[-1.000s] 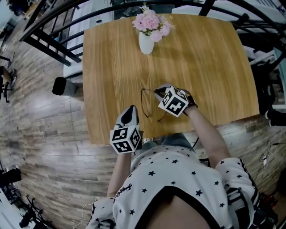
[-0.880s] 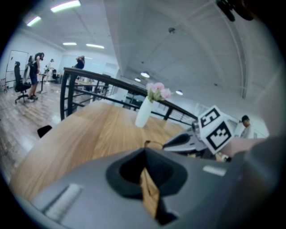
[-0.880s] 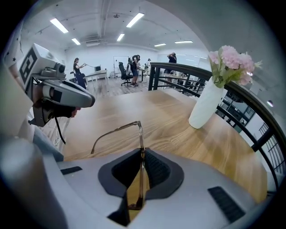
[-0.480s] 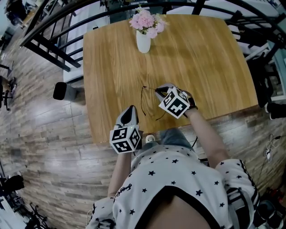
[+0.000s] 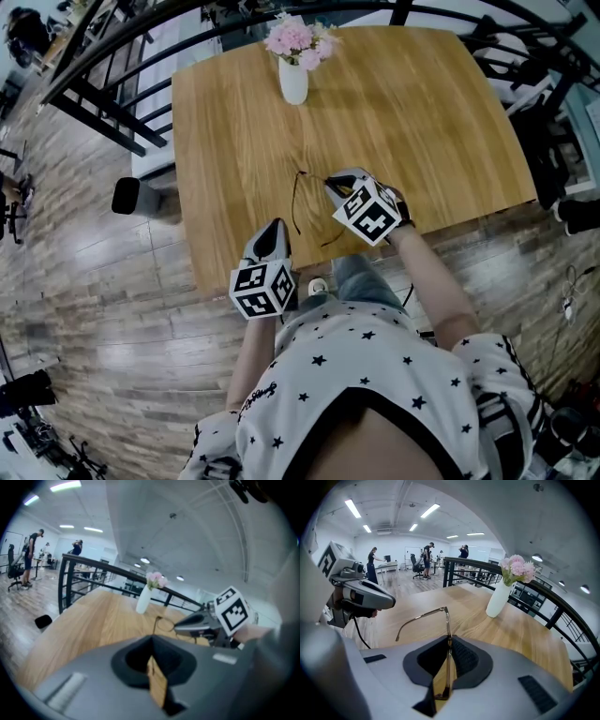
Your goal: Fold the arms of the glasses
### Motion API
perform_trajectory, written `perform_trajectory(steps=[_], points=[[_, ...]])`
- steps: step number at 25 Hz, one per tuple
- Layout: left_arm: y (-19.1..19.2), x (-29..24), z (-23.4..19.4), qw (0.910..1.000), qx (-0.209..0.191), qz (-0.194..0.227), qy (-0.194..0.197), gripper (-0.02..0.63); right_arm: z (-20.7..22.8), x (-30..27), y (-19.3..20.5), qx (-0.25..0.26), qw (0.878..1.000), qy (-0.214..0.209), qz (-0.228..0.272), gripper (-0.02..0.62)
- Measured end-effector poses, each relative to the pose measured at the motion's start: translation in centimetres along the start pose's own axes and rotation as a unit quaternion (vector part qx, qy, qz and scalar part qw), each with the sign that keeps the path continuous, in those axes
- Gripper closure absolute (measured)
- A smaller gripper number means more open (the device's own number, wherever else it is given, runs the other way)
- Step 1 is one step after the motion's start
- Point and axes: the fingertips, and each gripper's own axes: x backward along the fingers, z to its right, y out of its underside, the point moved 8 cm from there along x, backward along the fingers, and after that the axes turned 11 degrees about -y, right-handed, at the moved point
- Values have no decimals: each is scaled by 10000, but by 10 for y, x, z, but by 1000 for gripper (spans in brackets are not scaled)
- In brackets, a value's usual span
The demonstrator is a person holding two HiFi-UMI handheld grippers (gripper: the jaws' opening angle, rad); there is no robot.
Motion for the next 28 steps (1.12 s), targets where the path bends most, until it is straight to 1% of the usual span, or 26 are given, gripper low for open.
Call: perform_trajectory(steps=[8, 16, 22, 23, 26, 28], points=[[6, 16, 2, 9998, -57, 22, 171, 598, -17, 16, -4, -80, 9994, 256, 202, 560], [8, 31, 5, 9994, -28, 90, 323, 598, -33, 33, -11, -128, 9981, 451, 411, 560], [8, 40, 7, 9981, -15, 148, 594, 593, -46, 47, -18, -170, 9965, 595, 570, 560], [9, 41, 7, 9980, -32, 149, 617, 583, -49, 48, -19, -171, 9961, 618, 600, 560], [12, 42, 7, 9977, -201, 125, 640, 515, -56, 53, -21, -199, 9952, 660, 693, 560], [14, 43, 6, 9974, -294, 114, 645, 505, -60, 56, -23, -207, 9947, 676, 744, 560]])
